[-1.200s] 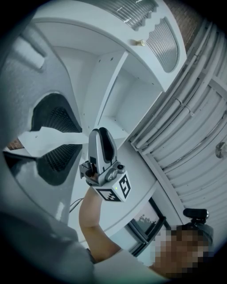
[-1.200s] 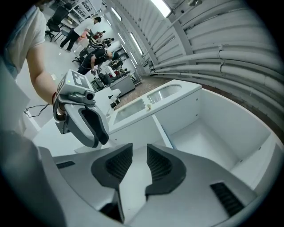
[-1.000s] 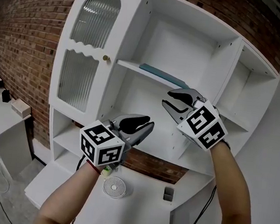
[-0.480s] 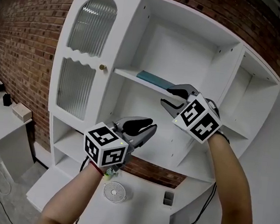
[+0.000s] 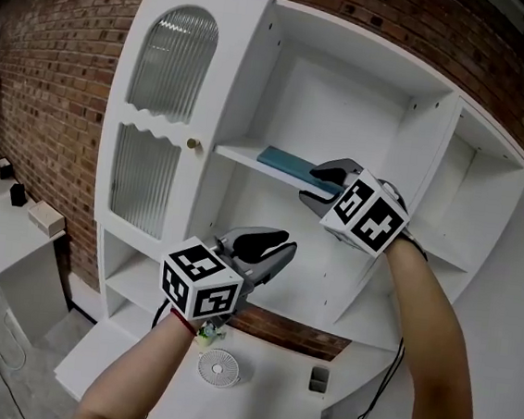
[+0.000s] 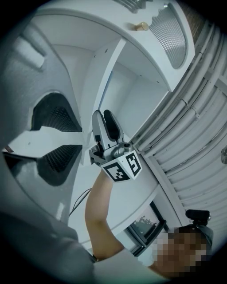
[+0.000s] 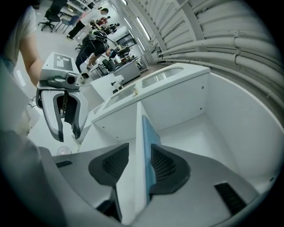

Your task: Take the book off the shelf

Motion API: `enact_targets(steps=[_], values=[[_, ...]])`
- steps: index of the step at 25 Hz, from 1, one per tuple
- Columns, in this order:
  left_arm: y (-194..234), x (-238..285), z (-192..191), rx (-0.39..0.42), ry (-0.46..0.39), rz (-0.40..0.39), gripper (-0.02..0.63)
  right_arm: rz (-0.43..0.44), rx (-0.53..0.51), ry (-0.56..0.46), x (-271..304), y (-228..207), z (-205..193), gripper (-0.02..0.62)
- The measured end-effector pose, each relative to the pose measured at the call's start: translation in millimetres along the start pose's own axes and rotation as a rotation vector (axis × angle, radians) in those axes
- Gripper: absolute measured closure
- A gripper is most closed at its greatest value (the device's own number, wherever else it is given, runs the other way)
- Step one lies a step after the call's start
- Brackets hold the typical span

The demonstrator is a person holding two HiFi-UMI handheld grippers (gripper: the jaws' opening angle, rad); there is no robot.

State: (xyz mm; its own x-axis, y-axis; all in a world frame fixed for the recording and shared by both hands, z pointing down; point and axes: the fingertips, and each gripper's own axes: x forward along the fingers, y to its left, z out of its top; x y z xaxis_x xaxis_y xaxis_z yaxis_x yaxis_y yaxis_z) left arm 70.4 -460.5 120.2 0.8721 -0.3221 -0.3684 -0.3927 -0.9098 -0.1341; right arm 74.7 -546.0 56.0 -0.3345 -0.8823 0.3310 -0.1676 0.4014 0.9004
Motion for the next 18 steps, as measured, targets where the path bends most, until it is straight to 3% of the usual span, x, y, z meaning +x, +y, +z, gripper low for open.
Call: enact_targets(steps=[18], values=[[-2, 7, -3, -0.005, 0.027, -0.014, 0.526, 0.129, 0.055, 0.13, 26, -8, -20, 0.42]])
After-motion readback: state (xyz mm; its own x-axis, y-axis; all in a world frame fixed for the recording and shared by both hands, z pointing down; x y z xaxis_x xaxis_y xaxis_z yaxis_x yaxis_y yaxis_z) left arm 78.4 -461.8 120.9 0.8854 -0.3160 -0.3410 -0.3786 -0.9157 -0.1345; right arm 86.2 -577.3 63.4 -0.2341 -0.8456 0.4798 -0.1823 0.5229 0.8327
